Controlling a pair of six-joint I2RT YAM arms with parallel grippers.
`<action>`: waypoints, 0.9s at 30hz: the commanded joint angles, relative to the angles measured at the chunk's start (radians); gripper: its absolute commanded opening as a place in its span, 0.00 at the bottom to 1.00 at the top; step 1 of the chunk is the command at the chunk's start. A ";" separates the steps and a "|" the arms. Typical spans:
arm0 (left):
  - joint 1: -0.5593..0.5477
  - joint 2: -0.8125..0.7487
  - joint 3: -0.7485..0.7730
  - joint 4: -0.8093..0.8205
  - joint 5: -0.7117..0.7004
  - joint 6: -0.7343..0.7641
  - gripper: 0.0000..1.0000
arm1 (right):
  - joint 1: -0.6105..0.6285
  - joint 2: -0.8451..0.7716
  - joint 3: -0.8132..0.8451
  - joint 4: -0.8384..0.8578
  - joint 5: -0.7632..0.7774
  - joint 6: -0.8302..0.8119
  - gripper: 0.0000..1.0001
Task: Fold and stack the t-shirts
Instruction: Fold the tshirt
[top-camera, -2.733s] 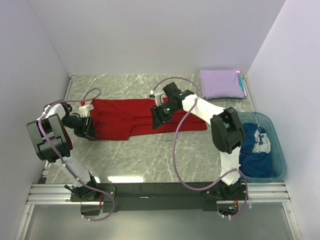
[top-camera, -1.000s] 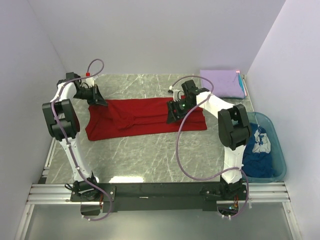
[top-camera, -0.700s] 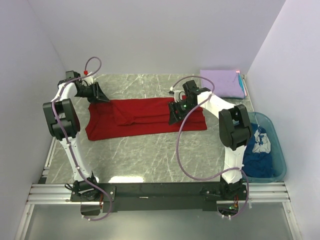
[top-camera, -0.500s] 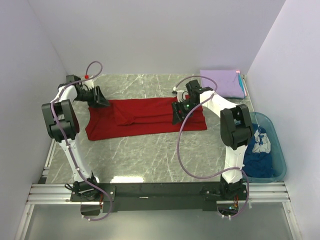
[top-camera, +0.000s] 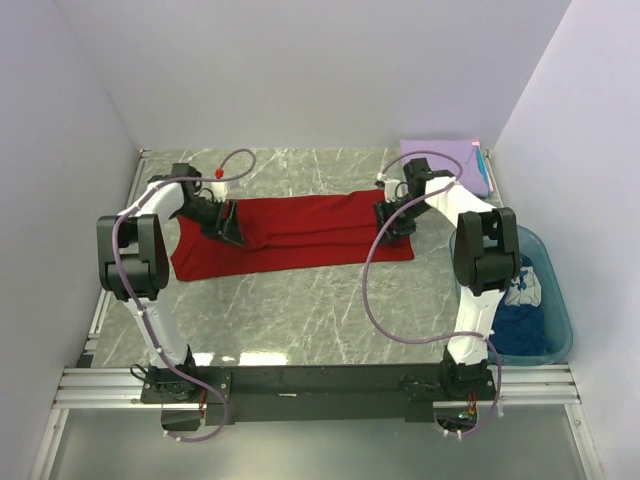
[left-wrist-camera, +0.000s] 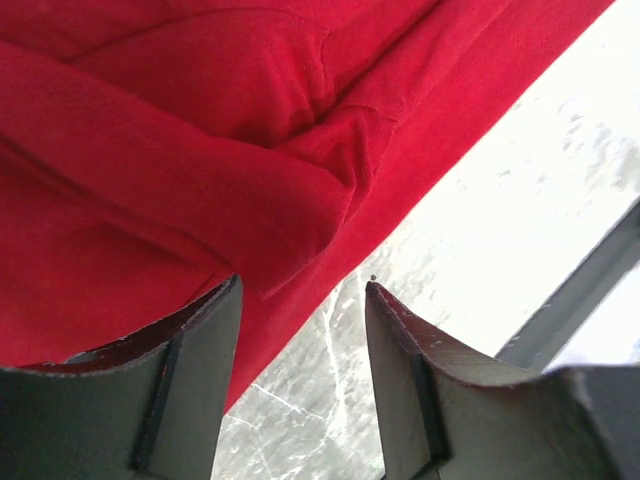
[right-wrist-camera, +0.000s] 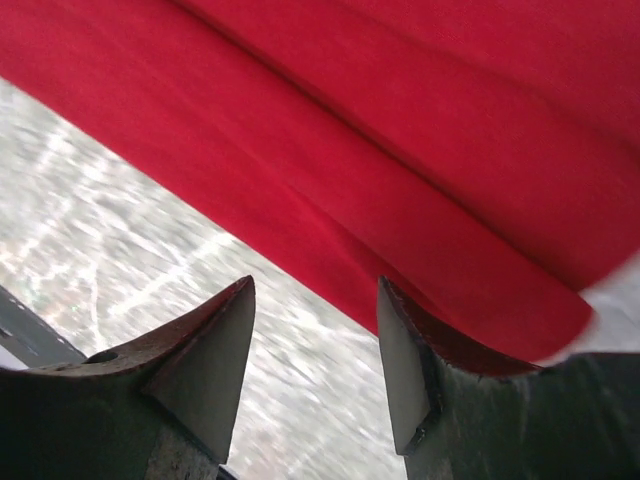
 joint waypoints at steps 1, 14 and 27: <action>-0.040 -0.039 -0.003 0.033 -0.077 0.038 0.57 | -0.047 -0.041 0.047 -0.063 0.041 -0.059 0.58; -0.135 0.022 0.110 0.021 -0.237 0.090 0.06 | -0.133 -0.048 0.058 -0.112 0.042 -0.109 0.57; -0.135 0.130 0.359 0.063 -0.245 0.031 0.01 | -0.146 -0.056 0.058 -0.110 0.017 -0.119 0.57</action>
